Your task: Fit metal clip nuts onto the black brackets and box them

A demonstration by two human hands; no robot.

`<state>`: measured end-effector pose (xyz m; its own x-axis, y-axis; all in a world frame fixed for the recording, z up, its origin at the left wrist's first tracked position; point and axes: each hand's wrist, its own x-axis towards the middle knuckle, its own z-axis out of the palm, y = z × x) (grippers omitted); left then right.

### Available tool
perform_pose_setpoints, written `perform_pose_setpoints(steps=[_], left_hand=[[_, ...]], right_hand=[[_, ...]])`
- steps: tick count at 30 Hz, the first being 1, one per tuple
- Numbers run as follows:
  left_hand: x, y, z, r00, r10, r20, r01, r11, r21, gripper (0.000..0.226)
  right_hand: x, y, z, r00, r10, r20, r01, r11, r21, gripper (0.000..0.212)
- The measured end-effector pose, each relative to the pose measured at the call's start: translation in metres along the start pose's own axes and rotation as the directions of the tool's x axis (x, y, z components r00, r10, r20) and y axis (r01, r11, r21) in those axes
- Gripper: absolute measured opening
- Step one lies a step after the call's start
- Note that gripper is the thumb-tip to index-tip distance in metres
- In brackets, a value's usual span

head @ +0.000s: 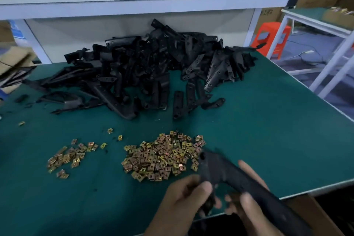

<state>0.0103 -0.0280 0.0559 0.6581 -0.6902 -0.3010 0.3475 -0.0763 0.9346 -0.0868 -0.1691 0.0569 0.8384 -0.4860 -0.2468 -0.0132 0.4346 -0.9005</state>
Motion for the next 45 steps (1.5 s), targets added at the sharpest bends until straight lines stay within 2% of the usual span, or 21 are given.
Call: perform_pose_setpoints(steps=[2,3,4,6,8,10,12,14,16,18,19,22,24,26,28,32,34,36,38,41,45], left_hand=[[0.012,0.002,0.001,0.999,0.023,0.032,-0.031,0.961,0.275,0.043],[0.025,0.000,-0.003,0.995,0.089,-0.032,-0.066,0.897,0.436,0.052],[0.039,0.000,-0.011,0.974,0.204,-0.102,-0.106,0.801,0.589,0.054],[0.068,0.007,-0.027,0.877,0.453,-0.161,-0.128,0.544,0.830,0.039],[0.097,0.014,-0.039,0.846,0.516,-0.136,-0.054,0.336,0.940,0.034],[0.119,0.014,-0.045,0.873,0.484,-0.061,-0.035,0.186,0.982,0.037],[0.128,0.017,-0.047,0.902,0.431,-0.015,-0.029,0.095,0.995,0.035],[0.131,0.022,-0.049,0.905,0.426,-0.006,-0.028,0.073,0.997,0.028],[0.127,0.027,-0.052,0.921,0.389,-0.020,-0.014,0.084,0.996,0.019],[0.116,0.028,-0.053,0.921,0.389,-0.018,-0.040,0.142,0.989,0.009],[0.108,0.028,-0.053,0.910,0.413,-0.034,-0.055,0.202,0.978,0.008],[0.084,0.025,-0.055,0.873,0.450,-0.189,-0.055,0.475,0.878,0.012],[0.075,0.020,-0.058,0.856,0.461,-0.234,-0.068,0.549,0.833,0.005],[0.077,0.018,-0.060,0.836,0.510,-0.203,-0.088,0.489,0.868,0.013],[0.087,0.020,-0.060,0.824,0.548,-0.141,-0.093,0.377,0.922,0.018],[0.111,0.021,-0.060,0.903,0.425,-0.056,-0.026,0.184,0.983,0.032],[0.118,0.021,-0.061,0.925,0.377,-0.035,-0.020,0.141,0.990,0.028],[0.121,0.025,-0.058,0.923,0.384,-0.024,-0.043,0.164,0.985,0.017],[0.118,0.029,-0.055,0.918,0.392,-0.062,-0.071,0.315,0.946,0.008],[0.093,0.029,-0.053,0.916,0.351,-0.197,-0.064,0.611,0.789,0.015],[0.044,0.013,-0.046,0.954,0.199,-0.223,-0.094,0.908,0.408,0.015]], right_hand=[[0.014,0.003,0.004,0.991,-0.036,-0.130,0.040,0.999,0.032,0.040],[0.022,0.004,0.005,0.980,-0.081,-0.183,0.083,0.997,0.003,0.039],[0.030,0.008,0.006,0.962,-0.128,-0.243,0.130,0.991,-0.006,0.036],[0.042,0.016,0.008,0.948,-0.182,-0.263,0.187,0.982,-0.008,0.028],[0.047,0.023,0.009,0.938,-0.217,-0.272,0.221,0.975,-0.017,0.026],[0.047,0.025,0.008,0.931,-0.235,-0.278,0.230,0.972,-0.053,0.029],[0.047,0.026,0.004,0.939,-0.228,-0.259,0.210,0.973,-0.092,0.033],[0.050,0.028,0.001,0.945,-0.220,-0.242,0.198,0.974,-0.112,0.034],[0.052,0.029,0.001,0.949,-0.217,-0.228,0.203,0.976,-0.081,0.030],[0.052,0.028,0.002,0.953,-0.205,-0.224,0.199,0.979,-0.046,0.027],[0.053,0.027,0.002,0.953,-0.203,-0.224,0.202,0.979,-0.028,0.029],[0.054,0.023,0.002,0.957,-0.186,-0.224,0.200,0.979,0.041,0.036],[0.055,0.022,0.004,0.963,-0.164,-0.214,0.189,0.977,0.102,0.035],[0.058,0.024,0.009,0.968,-0.140,-0.208,0.174,0.973,0.154,0.028],[0.060,0.026,0.013,0.966,-0.140,-0.217,0.178,0.969,0.169,0.024],[0.061,0.031,0.018,0.957,-0.174,-0.233,0.207,0.970,0.126,0.025],[0.060,0.031,0.018,0.956,-0.182,-0.229,0.212,0.970,0.116,0.026],[0.058,0.031,0.018,0.958,-0.179,-0.225,0.209,0.971,0.119,0.026],[0.057,0.030,0.019,0.959,-0.167,-0.228,0.201,0.970,0.135,0.027],[0.058,0.026,0.018,0.967,-0.137,-0.213,0.177,0.968,0.180,0.029],[0.058,0.022,0.020,0.980,-0.111,-0.165,0.148,0.960,0.236,0.036]])
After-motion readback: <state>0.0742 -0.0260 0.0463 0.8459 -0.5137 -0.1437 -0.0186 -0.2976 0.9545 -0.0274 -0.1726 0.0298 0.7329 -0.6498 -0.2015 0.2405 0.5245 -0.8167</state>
